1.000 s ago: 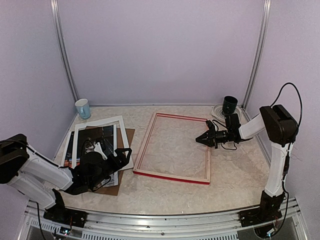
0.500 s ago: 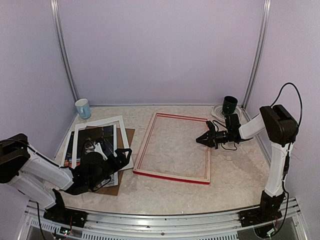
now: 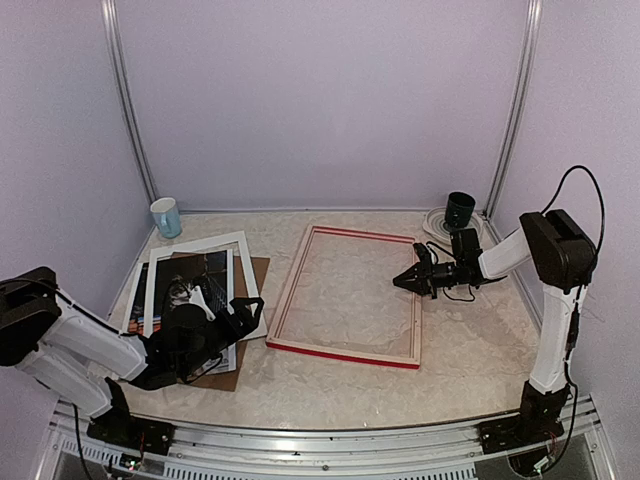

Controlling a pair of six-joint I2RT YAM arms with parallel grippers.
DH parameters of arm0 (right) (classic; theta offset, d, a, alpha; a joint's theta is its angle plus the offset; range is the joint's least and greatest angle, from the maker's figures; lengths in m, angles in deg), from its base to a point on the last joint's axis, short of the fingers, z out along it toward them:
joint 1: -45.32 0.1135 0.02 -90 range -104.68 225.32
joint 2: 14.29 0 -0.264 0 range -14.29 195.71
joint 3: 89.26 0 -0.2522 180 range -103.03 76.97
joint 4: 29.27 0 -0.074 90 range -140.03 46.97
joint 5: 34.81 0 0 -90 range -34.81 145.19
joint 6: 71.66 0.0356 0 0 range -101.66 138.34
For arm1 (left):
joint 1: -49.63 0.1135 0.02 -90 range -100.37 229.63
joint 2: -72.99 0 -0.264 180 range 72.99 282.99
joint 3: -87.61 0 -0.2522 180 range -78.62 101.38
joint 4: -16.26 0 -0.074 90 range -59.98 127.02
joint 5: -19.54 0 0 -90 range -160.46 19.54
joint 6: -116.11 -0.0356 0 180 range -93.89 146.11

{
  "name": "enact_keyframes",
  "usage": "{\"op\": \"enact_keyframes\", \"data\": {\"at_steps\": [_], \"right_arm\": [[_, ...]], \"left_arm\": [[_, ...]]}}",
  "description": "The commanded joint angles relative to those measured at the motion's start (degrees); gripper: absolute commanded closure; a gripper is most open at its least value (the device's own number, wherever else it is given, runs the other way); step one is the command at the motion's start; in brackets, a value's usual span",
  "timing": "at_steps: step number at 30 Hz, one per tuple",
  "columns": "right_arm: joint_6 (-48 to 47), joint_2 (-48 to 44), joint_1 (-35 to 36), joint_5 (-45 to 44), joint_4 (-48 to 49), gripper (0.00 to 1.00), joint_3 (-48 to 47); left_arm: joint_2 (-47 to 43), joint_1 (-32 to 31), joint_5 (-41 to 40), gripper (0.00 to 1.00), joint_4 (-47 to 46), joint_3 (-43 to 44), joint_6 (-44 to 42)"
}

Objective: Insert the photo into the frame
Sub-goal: Place the glass panel at the frame body.

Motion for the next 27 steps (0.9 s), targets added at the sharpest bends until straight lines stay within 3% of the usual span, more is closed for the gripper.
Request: {"op": "enact_keyframes", "data": {"at_steps": [1,27], "right_arm": [[-0.64,-2.53,-0.88,-0.39,-0.42,0.97,0.87],[-1.20,-3.31,-0.88,-1.31,-1.15,0.97,1.37]], "left_arm": [[0.60,-0.32,0.31,0.01,-0.78,0.90,-0.24],[1.39,-0.45,0.45,0.01,-1.25,0.73,0.21]]}}
